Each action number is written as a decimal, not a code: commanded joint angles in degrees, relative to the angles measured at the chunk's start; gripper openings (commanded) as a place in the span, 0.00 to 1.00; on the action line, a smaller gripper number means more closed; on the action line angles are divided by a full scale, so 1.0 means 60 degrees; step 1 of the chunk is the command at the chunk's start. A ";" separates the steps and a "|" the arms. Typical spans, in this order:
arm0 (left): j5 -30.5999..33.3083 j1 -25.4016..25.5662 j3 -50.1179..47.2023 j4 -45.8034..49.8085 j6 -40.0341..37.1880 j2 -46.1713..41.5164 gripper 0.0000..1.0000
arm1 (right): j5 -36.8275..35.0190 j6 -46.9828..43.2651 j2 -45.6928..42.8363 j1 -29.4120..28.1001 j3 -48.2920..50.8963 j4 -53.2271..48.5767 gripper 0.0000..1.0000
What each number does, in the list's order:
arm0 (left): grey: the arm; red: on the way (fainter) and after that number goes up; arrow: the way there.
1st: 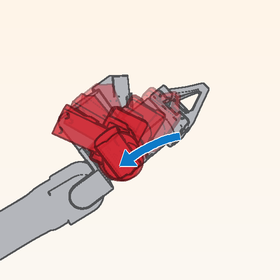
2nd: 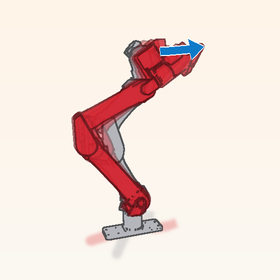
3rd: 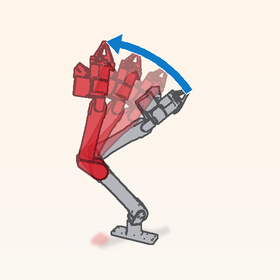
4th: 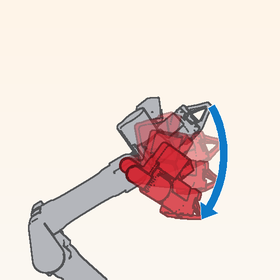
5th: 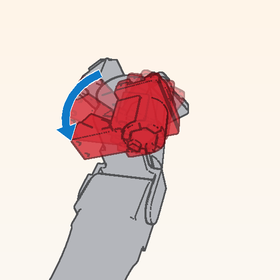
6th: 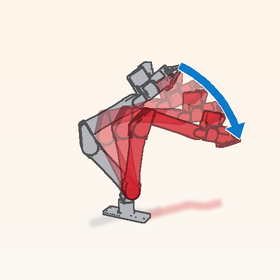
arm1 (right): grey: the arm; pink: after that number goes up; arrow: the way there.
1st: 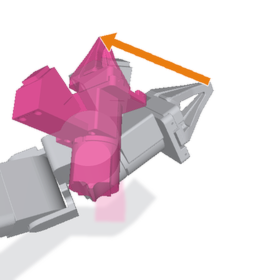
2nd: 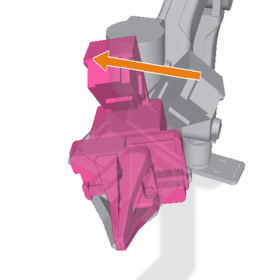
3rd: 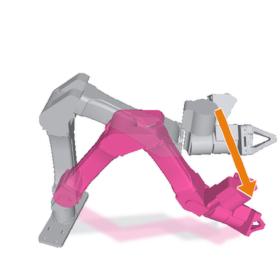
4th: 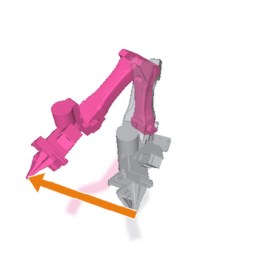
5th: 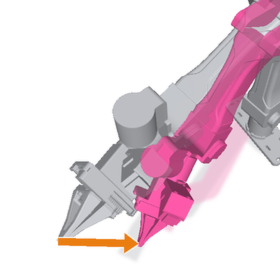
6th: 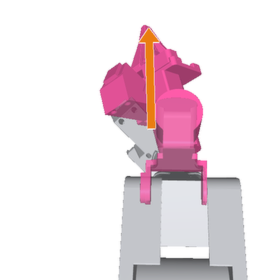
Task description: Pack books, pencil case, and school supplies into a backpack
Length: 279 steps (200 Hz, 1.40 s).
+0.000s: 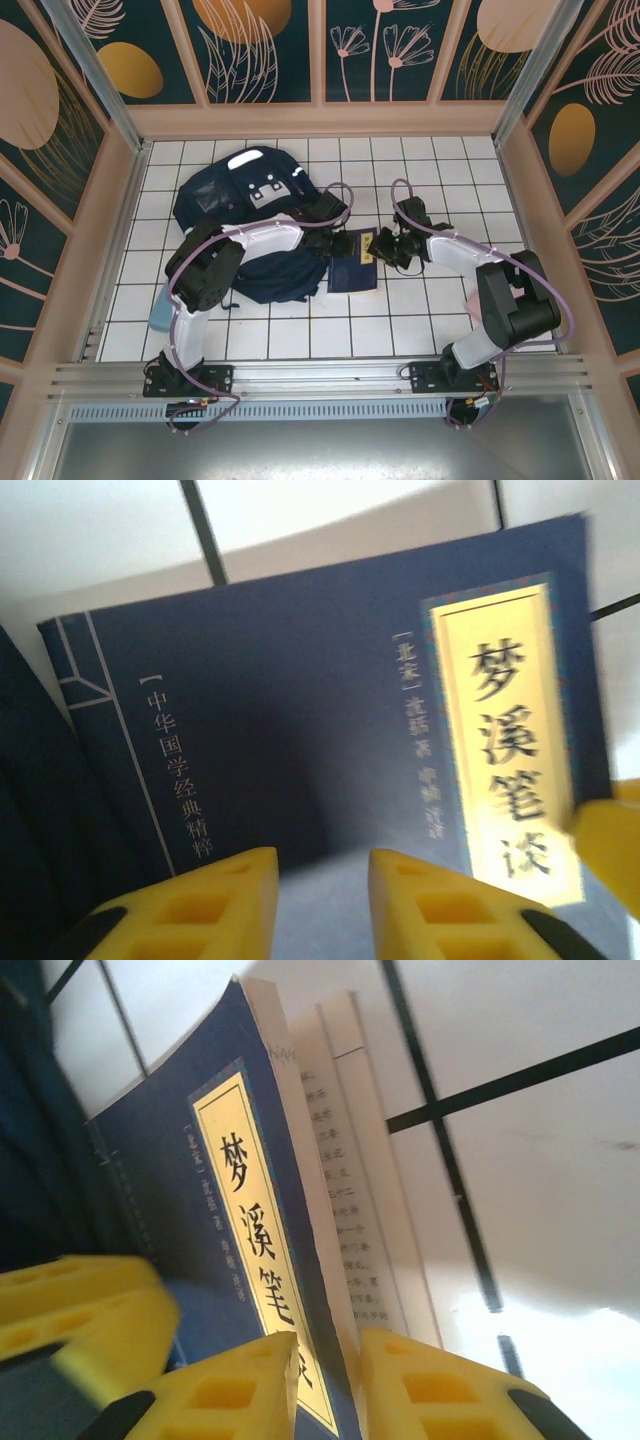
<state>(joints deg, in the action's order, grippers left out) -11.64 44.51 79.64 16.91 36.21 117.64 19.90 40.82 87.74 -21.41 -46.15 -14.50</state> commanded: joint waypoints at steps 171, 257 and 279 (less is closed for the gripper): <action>-0.0238 -0.0085 0.0203 0.0182 -0.0160 -0.0285 0.25 | -0.0886 -0.0952 0.0103 -0.0695 -0.1174 -0.0834 0.04; -0.2654 -0.1559 -0.0564 -0.1456 0.0660 -0.2624 0.73 | 0.1045 -0.0959 -0.2625 0.0634 -0.0515 0.0604 0.01; -0.3766 -0.2027 -0.1267 -0.2535 0.1157 -0.3025 0.84 | 0.2065 -0.0782 -0.2671 0.0739 -0.0627 0.1238 0.00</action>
<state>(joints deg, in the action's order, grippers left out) -24.84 34.44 76.73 8.86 39.81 101.41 21.80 35.90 72.38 -17.41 -50.15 -13.63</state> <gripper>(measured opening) 0.801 0.074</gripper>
